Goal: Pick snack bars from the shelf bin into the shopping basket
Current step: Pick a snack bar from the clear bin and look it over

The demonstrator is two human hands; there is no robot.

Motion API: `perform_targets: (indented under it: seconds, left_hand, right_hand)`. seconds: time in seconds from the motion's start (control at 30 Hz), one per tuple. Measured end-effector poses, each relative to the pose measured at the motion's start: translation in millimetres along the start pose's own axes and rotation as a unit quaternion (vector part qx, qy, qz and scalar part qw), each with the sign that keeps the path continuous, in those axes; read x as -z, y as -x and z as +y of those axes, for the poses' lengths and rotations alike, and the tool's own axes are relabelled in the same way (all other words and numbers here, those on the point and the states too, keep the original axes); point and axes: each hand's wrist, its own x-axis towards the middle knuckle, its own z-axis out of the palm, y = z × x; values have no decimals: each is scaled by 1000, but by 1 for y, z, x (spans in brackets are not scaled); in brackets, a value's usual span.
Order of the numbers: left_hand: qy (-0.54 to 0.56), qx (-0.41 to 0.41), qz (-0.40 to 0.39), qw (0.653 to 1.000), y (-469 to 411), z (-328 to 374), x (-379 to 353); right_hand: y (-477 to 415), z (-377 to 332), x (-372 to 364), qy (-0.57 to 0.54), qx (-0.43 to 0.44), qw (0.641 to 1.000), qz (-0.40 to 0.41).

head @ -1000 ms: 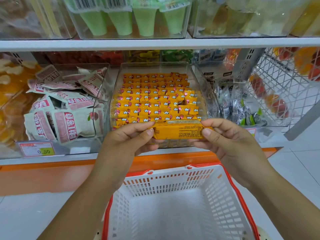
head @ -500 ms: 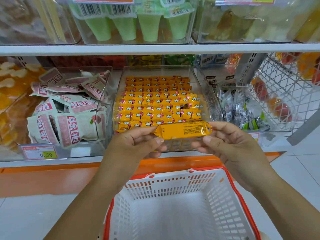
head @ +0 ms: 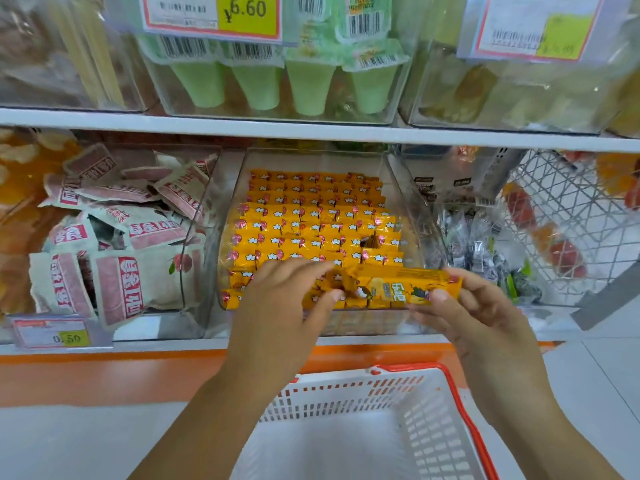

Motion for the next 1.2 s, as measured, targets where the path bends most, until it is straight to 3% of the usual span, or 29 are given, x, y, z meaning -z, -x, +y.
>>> perform_targets:
  seconds: [0.1, 0.17, 0.23, 0.37, 0.53, 0.67, 0.7, 0.77, 0.9, 1.1, 1.2]
  left_hand:
    - [-74, -45, -16, 996, -17, -3, -8]
    - [-105, -48, -72, 991, -27, -3, -13]
    - [-132, -53, -106, 984, -34, -2, -18]
    - [-164, -59, -131, 976, -40, -6, -25]
    - [-165, -70, -126, 976, -43, -12, -26]
    - [-154, -81, -124, 977, -47, -14, -26]
    - [-149, -86, -121, 978, -47, -15, -26]
    - [-135, -93, -114, 980, -47, -16, -25]
    - [-133, -94, -125, 979, -48, -18, -27]
    - [-144, -78, -125, 979, -50, -17, -28]
    - [-151, -75, -125, 978, -48, -15, -26]
  right_hand:
    - [-27, -17, 0, 141, 100, 985, 11]
    - [-54, -30, -4, 283, 168, 944, -11]
    - [-80, -42, -14, 399, 173, 899, -58]
    - [-119, -56, -33, 613, 158, 757, -164]
    - [-146, -35, -52, 711, 185, 616, -284]
    - [-159, -16, -61, 756, 169, 528, -348]
    - [-161, -16, -64, 764, 147, 521, -352]
    - [-165, -20, -71, 756, 102, 543, -350]
    - [-166, -25, -76, 684, 105, 656, -299]
    - [-154, -8, -86, 723, 157, 609, -285]
    - [-146, -10, -82, 715, 189, 621, -258]
